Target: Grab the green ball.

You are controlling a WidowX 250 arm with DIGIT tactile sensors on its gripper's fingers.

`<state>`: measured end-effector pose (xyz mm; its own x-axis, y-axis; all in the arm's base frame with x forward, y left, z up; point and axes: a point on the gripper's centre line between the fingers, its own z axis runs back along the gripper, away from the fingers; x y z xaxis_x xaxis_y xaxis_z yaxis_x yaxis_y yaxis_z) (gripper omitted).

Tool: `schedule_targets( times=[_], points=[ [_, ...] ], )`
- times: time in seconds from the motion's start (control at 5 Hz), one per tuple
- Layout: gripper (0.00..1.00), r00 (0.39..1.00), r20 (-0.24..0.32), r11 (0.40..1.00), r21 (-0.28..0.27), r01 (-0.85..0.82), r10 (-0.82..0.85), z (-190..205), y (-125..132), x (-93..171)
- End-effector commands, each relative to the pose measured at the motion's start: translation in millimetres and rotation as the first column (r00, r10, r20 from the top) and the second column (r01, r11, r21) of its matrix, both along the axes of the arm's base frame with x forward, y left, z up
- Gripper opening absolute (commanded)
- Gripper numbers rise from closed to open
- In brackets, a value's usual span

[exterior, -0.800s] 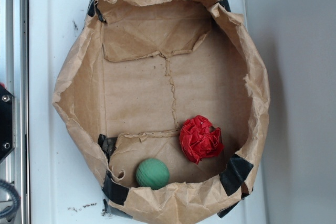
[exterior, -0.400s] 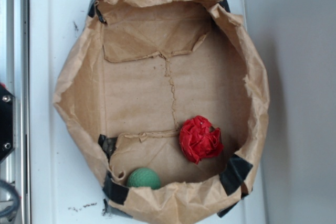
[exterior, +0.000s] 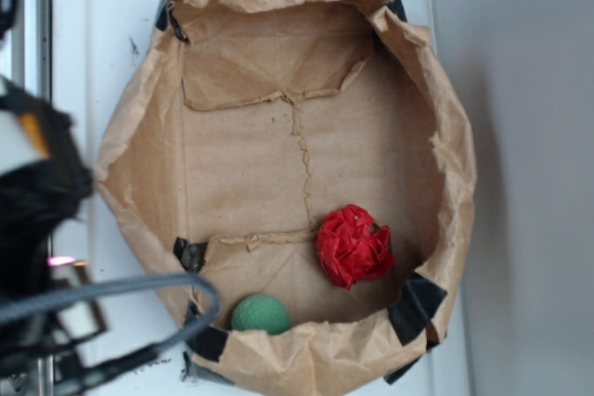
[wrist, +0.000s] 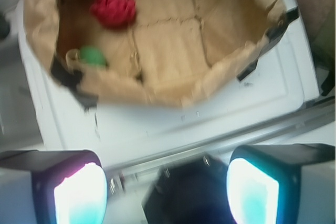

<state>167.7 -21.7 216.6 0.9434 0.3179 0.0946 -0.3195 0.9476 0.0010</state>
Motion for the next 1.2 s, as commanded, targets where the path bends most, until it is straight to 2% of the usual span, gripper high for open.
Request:
schedule_targets(
  times=[0.0,0.4,0.6,0.8,1.0],
  points=[
    [1.0,0.99,0.035,0.991,0.018,-0.136,0.135,-1,3,32],
    [1.0,0.99,0.035,0.991,0.018,-0.136,0.135,-1,3,32],
    [1.0,0.974,0.034,0.974,0.012,-0.226,0.225,-37,20,63],
    [1.0,0.951,0.015,0.949,0.062,-0.31,0.31,-65,23,81],
    [1.0,0.931,0.049,0.931,0.048,-0.363,0.361,-85,22,89]
  ],
)
